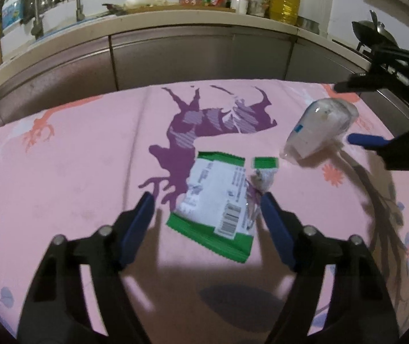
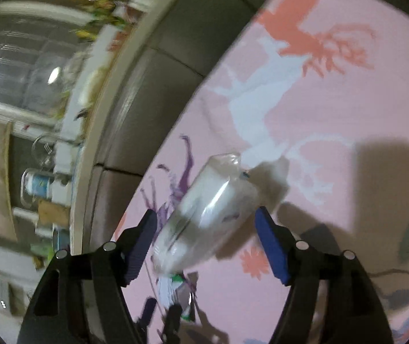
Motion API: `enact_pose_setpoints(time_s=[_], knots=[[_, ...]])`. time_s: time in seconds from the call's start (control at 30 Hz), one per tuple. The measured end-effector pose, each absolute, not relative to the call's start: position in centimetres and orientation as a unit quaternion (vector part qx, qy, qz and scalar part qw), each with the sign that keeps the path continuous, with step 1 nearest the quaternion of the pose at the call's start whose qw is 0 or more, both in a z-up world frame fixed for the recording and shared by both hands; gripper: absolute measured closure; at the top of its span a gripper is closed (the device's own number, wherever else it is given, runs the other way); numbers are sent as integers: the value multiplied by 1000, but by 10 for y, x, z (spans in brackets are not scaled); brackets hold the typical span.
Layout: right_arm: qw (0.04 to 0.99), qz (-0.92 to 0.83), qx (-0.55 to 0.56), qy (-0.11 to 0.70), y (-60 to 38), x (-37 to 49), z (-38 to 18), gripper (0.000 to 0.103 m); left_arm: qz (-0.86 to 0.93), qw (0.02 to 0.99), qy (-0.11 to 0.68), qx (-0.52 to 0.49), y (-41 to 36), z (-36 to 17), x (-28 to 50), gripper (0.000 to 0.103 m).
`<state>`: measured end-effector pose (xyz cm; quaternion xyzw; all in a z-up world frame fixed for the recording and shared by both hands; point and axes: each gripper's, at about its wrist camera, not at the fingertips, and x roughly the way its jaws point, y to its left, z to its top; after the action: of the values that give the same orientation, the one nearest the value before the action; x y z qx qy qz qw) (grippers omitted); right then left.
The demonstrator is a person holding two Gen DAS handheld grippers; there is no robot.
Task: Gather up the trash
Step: 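Grasp the green-edged snack packet with the left tool while the right tool grasps the sponge box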
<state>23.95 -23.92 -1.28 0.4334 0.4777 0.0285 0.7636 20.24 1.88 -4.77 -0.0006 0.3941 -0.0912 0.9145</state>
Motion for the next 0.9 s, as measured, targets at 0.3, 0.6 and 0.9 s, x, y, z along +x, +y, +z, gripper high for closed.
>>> enact_pose_setpoints(time_s=[0.3,0.6,0.9], knots=[[790,75,387,469,-238,218,-16,67,-105,902,417,-44,33,-54,198,68],[794,163,355,465,-256,120,-20,74,-138,891,425,-79,36,-48,150,71],[788,194,404,423,-294,11,-42,74,-186,880,431,-70,1,-44,90,71]])
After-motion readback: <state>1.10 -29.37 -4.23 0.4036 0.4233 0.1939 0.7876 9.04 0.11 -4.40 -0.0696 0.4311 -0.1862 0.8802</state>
